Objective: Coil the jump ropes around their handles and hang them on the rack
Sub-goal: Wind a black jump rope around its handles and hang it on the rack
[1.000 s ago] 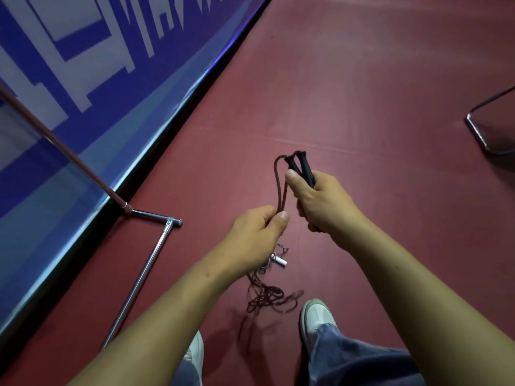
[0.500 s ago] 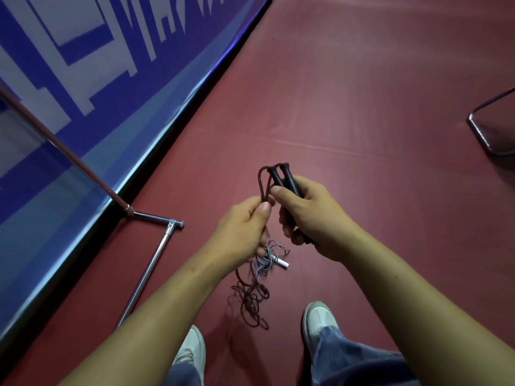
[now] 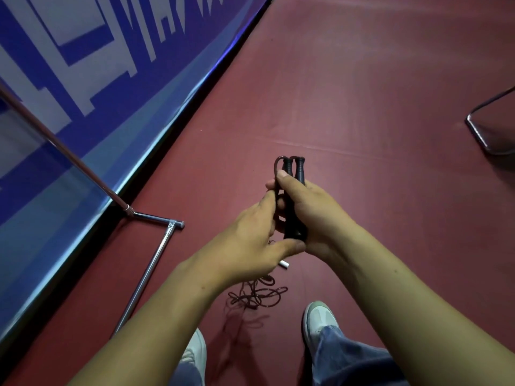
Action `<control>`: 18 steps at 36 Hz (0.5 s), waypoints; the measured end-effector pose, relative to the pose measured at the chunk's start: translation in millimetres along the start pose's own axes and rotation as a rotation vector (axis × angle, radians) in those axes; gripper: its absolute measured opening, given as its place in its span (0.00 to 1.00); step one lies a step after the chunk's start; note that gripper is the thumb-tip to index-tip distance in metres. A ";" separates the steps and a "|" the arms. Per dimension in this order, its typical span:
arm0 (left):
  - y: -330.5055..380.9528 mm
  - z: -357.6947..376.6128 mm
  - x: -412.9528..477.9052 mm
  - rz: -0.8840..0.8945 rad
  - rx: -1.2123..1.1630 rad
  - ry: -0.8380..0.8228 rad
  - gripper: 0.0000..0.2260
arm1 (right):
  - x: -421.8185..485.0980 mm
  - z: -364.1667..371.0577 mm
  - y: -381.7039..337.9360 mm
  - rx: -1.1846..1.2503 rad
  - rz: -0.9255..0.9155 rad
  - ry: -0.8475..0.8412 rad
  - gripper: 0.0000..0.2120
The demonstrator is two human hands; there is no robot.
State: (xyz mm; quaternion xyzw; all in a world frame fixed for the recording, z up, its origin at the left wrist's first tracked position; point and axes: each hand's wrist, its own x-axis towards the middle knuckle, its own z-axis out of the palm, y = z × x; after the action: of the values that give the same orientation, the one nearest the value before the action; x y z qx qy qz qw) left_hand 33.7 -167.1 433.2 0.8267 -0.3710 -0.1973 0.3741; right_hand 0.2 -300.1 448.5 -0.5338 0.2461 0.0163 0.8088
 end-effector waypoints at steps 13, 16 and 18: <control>-7.4 2.3 -8.9 0.132 0.254 0.109 0.44 | 0.9 -4.6 -5.2 0.246 0.162 -0.109 0.15; -8.0 3.6 -7.9 0.144 0.250 0.112 0.43 | 2.0 -4.0 -3.5 0.246 0.148 -0.096 0.16; -7.4 3.2 -8.5 0.136 0.242 0.104 0.43 | 2.4 -3.5 -2.0 0.233 0.144 -0.097 0.16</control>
State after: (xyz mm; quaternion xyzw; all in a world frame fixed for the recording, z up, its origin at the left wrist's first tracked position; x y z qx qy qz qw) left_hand 29.8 -158.8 425.8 0.8477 -0.4275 -0.0821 0.3030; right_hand 1.5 -304.6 448.1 -0.4159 0.2445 0.0712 0.8730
